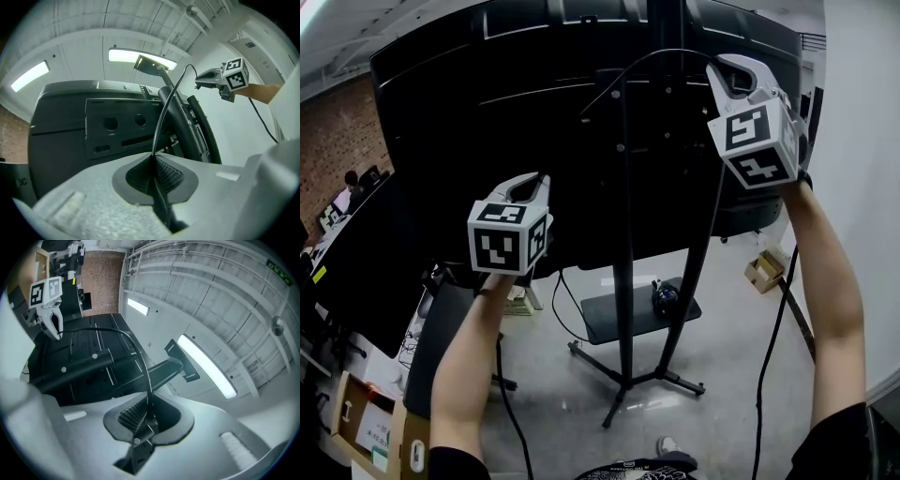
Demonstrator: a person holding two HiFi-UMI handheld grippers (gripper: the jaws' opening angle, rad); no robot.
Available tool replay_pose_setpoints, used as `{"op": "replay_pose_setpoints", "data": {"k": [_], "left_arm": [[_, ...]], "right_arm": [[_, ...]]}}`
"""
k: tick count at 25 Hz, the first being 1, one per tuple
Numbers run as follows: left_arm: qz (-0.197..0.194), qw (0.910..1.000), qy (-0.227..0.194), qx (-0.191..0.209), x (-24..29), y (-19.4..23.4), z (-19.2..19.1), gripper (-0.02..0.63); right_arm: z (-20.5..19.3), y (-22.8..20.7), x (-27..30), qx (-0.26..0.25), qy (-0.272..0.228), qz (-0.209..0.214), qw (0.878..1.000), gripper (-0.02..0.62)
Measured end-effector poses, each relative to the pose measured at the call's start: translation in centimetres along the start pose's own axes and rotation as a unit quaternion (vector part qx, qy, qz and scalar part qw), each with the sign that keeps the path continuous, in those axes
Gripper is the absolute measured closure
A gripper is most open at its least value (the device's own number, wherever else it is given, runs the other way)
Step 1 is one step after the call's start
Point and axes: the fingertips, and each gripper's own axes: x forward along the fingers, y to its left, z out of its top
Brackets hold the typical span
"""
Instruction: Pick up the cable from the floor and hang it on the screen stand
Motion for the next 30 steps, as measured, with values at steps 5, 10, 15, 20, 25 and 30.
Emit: {"op": "replay_pose_setpoints", "data": {"k": [5, 10, 15, 20, 25, 30], "left_arm": [[0.040, 0.9991, -0.005, 0.015, 0.4, 1.8, 3.8, 0.601], [0.080, 0.9959, -0.003, 0.043, 1.0, 3.0, 7.4, 0.600], [0.102, 0.9923, 0.006, 0.071, 2.3, 3.4, 10.7, 0.600], [0.105, 0.9899, 0.036, 0.089, 3.9, 3.2, 12.8, 0.600], [0.111, 0.9820, 0.087, 0.125, 5.9, 2.8, 14.0, 0.600], [0.112, 0.9715, 0.150, 0.145, 6.3, 2.9, 14.0, 0.600]], "right_arm": [[-1.9, -1.6, 0.6, 0.004, -0.010, 0.010, 1.000, 0.552], [-3.8, -3.2, 1.8, -0.016, -0.014, 0.019, 1.000, 0.552], [-5.8, -4.3, 3.0, -0.011, -0.011, 0.032, 0.999, 0.552], [-8.2, -4.8, 4.0, 0.000, 0.003, 0.048, 0.999, 0.552], [-10.9, -5.2, 4.9, 0.004, 0.026, 0.066, 0.997, 0.552], [-13.0, -4.6, 5.6, -0.009, 0.042, 0.091, 0.995, 0.552]]}}
